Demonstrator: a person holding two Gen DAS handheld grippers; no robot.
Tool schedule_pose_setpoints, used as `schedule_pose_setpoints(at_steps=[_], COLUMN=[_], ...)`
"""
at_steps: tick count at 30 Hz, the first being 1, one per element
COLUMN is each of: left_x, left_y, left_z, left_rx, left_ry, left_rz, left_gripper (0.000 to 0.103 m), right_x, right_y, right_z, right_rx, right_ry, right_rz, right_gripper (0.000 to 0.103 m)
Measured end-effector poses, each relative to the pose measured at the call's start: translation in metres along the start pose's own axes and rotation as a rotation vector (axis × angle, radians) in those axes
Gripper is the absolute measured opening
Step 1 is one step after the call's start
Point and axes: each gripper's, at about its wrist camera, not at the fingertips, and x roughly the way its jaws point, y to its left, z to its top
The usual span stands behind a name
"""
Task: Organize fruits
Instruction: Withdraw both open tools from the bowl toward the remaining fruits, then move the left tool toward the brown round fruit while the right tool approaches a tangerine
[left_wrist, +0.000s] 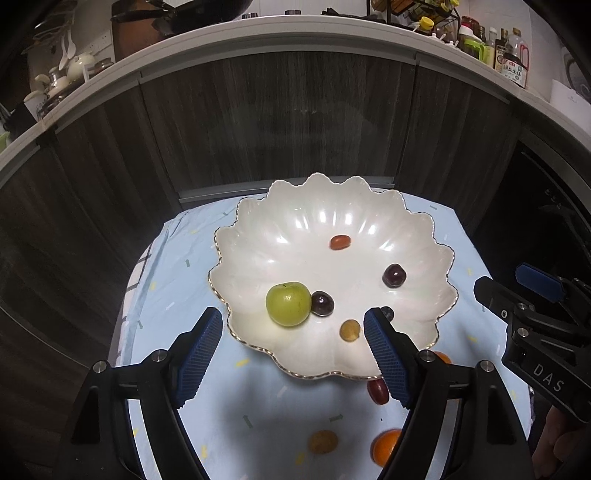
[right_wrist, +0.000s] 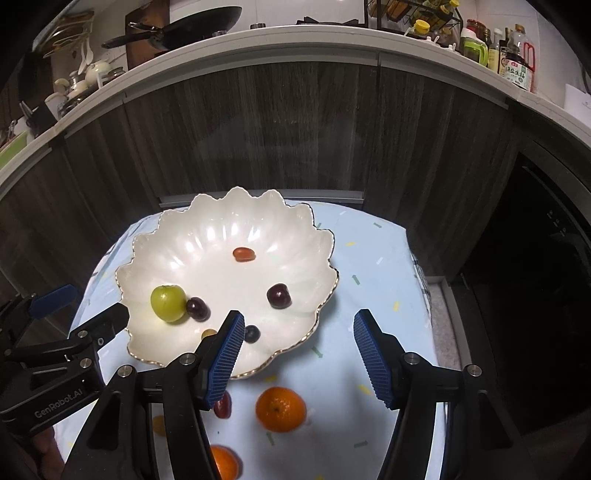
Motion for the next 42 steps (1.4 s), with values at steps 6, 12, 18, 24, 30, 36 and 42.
schedule_pose_setpoints(at_steps=[6,12,18,24,30,36,42], left_x=[-0.010,-0.021,-0.030,-0.036,-0.040,-0.045,-0.049], left_y=[-0.001,-0.002,-0.002,0.000,0.002,0.007,0.009], left_z=[-0.003,-0.008,-0.017,-0.028,-0.040,-0.049,-0.060], left_rx=[0.001,0.003,0.012,0.023,0.048,0.049,0.055], left_ry=[-0.007,-0.013,-0.009,-0.003,0.009,0.011,0.018], left_rz=[-0.001,-0.001,-0.004,-0.002,-0.012,-0.009,-0.007], left_gripper=[0.079,0.079,0.079,0.079,0.079,0.079,0.079], right_x=[-0.012,-0.022,-0.032,-0.037,-0.042,-0.046,-0.051], right_y=[0.000,0.001,0.003,0.007,0.013,0.020,0.024], right_z=[-0.003,-0.007,-0.016,-0.025,-0.036,-0.045,-0.055], right_rx=[-0.002,-0.005,-0.009,-0.014,-0.022,-0.030,-0.038], right_ry=[-0.012,-0.019,-0.019,-0.009,0.005,0.017,0.029], right_rz=[-0.003,-0.004,-0.007,-0.005,-0.005,-0.003,0.000], right_gripper=[0.063,0.063,0.063,0.063,0.063,0.063,0.063])
